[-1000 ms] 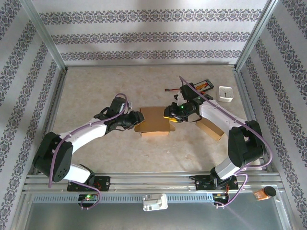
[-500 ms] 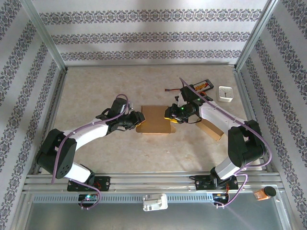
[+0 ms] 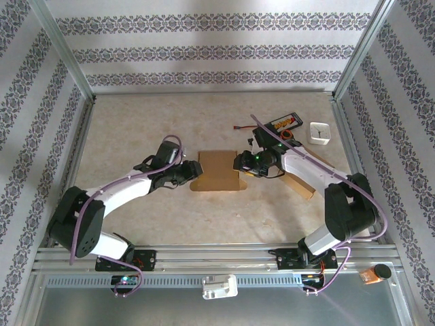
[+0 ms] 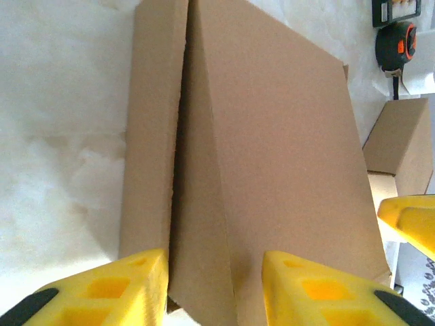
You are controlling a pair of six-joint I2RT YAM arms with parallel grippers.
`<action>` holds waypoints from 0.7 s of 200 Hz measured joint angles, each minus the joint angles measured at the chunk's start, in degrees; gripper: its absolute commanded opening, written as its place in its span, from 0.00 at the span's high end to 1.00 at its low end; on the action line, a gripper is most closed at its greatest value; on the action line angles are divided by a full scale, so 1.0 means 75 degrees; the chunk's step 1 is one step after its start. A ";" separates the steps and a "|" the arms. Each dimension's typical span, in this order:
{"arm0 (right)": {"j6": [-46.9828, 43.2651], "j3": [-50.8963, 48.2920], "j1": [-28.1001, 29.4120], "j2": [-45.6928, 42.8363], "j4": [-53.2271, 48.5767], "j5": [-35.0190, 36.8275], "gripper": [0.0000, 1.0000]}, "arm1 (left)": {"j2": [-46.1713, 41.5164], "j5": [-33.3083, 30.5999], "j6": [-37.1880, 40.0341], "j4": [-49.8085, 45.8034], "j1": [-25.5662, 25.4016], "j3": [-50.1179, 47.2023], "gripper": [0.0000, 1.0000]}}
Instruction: Fold the paper box
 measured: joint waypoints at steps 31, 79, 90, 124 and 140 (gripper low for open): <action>-0.0096 0.0233 -0.0006 -0.0239 0.0032 0.0254 0.33 | -0.0236 -0.0385 0.0452 -0.0172 0.0000 0.0152 0.45; -0.0408 0.0376 0.0015 0.0562 0.0192 0.0166 0.33 | 0.0772 -0.0431 0.1058 -0.0184 0.0000 0.0624 0.36; -0.0452 0.0341 0.0015 0.0787 0.0219 0.0172 0.39 | 0.1017 -0.0405 0.1134 -0.0184 0.0000 0.0621 0.39; -0.0685 0.0035 0.0058 0.1221 0.0303 0.0315 0.53 | 0.1463 -0.0178 0.1250 0.0114 0.0000 0.0391 0.57; -0.0775 -0.0032 0.0064 0.1294 0.0452 0.0300 0.53 | 0.1498 -0.0041 0.1233 0.0446 0.0000 0.0286 0.58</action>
